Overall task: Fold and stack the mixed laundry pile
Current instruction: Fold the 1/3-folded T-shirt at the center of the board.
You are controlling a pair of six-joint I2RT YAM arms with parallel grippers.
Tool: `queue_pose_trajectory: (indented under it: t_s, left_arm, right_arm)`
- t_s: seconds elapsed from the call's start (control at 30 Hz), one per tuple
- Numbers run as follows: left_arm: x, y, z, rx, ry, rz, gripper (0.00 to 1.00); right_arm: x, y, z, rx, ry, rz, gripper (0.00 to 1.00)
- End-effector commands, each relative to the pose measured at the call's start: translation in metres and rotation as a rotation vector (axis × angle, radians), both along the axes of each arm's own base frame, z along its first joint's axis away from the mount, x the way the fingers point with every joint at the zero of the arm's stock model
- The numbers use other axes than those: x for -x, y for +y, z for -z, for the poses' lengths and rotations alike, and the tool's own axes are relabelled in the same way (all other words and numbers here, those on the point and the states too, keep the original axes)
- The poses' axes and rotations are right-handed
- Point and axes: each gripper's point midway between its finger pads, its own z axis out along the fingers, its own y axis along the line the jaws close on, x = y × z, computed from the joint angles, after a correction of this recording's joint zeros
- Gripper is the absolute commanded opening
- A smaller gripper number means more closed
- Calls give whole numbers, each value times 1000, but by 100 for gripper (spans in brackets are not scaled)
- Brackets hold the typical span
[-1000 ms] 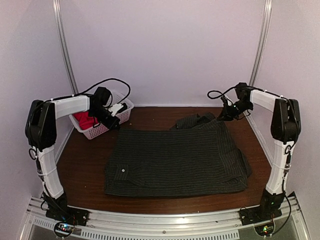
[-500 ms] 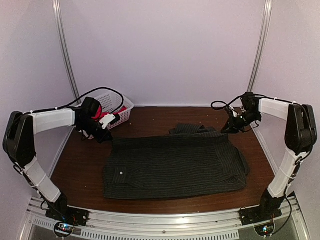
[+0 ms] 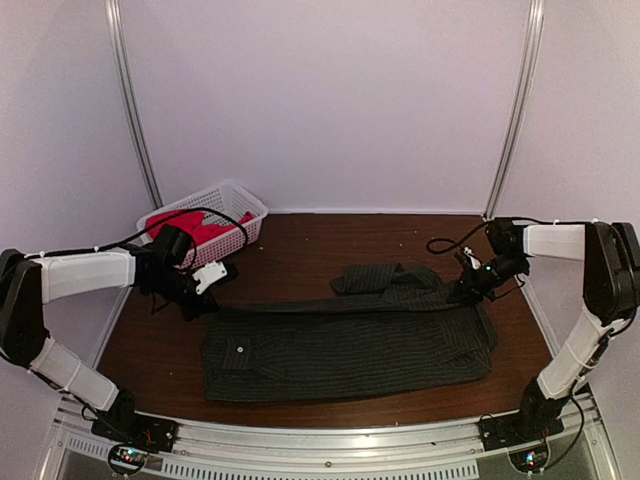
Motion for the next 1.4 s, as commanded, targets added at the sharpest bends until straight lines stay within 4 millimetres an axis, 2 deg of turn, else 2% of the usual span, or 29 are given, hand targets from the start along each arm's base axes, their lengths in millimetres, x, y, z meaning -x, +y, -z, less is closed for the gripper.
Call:
queue_pose_trajectory:
  t_s: [0.0, 0.13, 0.3, 0.47, 0.67, 0.83, 0.97, 1.07, 1.2, 1.37]
  left_arm:
    - [2, -5, 20, -117, -38, 85, 0]
    - [6, -11, 40, -179, 1, 118, 0]
    - [9, -10, 53, -220, 30, 130, 0]
    - [1, -7, 47, -242, 4, 106, 0]
    - [-11, -6, 32, -253, -37, 84, 0]
    - [-23, -9, 14, -211, -76, 52, 0]
    - [-28, -11, 11, -202, -75, 55, 0]
    - [-31, -10, 14, -208, -72, 49, 0]
    - [-31, -12, 18, -202, -60, 63, 0]
    - [-35, -11, 12, -200, -74, 52, 0]
  right_arm:
    - [4, -3, 18, 0, 35, 34, 0]
    - [7, -7, 33, 30, 68, 34, 0]
    - [12, -11, 47, 65, 108, 27, 0]
    - [9, -11, 42, 67, 98, 10, 0]
    - [-4, -10, 19, 61, 42, 11, 0]
    - [-18, -4, -7, 18, -2, 5, 0]
    - [-24, 0, -17, -1, -14, 0, 3]
    - [-36, -2, -13, 17, -25, 13, 3]
    - [-46, -3, 5, 29, 4, 7, 2]
    - [-38, 1, 10, 21, 16, -27, 1]
